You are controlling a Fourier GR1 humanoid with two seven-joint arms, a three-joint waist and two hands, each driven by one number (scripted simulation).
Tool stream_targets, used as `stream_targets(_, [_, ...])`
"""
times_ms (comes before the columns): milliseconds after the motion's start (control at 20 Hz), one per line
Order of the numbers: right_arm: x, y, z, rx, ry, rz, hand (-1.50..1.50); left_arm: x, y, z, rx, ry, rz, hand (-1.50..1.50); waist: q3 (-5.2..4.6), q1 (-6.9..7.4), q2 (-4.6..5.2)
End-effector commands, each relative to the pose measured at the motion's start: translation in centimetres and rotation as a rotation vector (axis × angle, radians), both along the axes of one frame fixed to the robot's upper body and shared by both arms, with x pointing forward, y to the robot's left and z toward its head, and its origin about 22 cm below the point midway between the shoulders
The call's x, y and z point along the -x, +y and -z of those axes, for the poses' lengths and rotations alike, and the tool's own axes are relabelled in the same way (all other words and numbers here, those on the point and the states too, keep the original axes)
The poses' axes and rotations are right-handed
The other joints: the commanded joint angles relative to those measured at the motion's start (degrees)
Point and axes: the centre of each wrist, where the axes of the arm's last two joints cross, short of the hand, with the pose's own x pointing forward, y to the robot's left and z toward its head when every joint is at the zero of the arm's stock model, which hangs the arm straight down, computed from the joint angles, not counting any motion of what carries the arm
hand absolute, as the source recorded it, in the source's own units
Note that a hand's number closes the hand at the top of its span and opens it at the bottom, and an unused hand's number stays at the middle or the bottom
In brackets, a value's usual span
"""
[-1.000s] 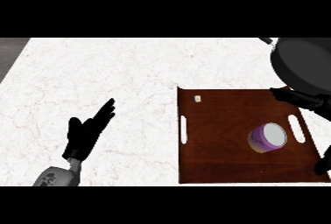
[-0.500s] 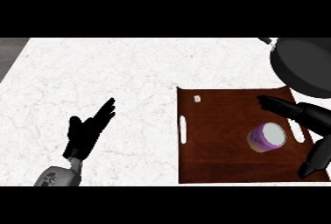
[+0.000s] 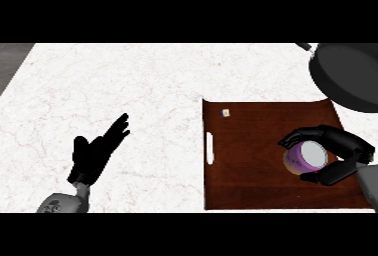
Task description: Pick the can from the tray and place it in the pot
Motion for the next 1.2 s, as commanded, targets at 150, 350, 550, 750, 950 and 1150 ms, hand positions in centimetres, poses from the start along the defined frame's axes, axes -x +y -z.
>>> stream_targets(150, [1.4,-0.2,4.0,-0.110,0.019,-0.042,1.50,0.3,-0.3,2.4,0.001,0.016,-0.008,0.00,-0.07,-0.13,0.22])
stream_targets(350, [1.8,-0.7,4.7,-0.187,0.028,-0.005,1.50,-1.5,-0.8,-0.8,-0.012,0.000,-0.007,0.00,-0.05,-0.16,0.11])
stream_targets(550, [2.2,-0.2,2.9,-0.242,-0.116,0.022,1.50,0.0,0.3,0.5,-0.012,0.021,-0.004,0.00,-0.12,-0.69,-0.09])
stream_targets(750, [5.2,-11.6,1.0,-0.169,-0.288,0.467,1.50,-0.4,0.7,0.0,0.007,0.005,-0.041,0.00,0.20,-1.49,0.56])
stream_targets(950, [9.2,-18.7,-1.1,-0.134,-0.383,0.881,1.50,0.4,0.8,0.4,0.009,0.012,-0.044,0.00,0.66,-2.73,1.21])
stream_targets(1150, [12.4,-22.9,-2.5,-0.120,-0.459,1.014,1.50,0.1,-0.3,0.4,0.027,-0.001,-0.016,0.00,0.57,-0.25,1.20])
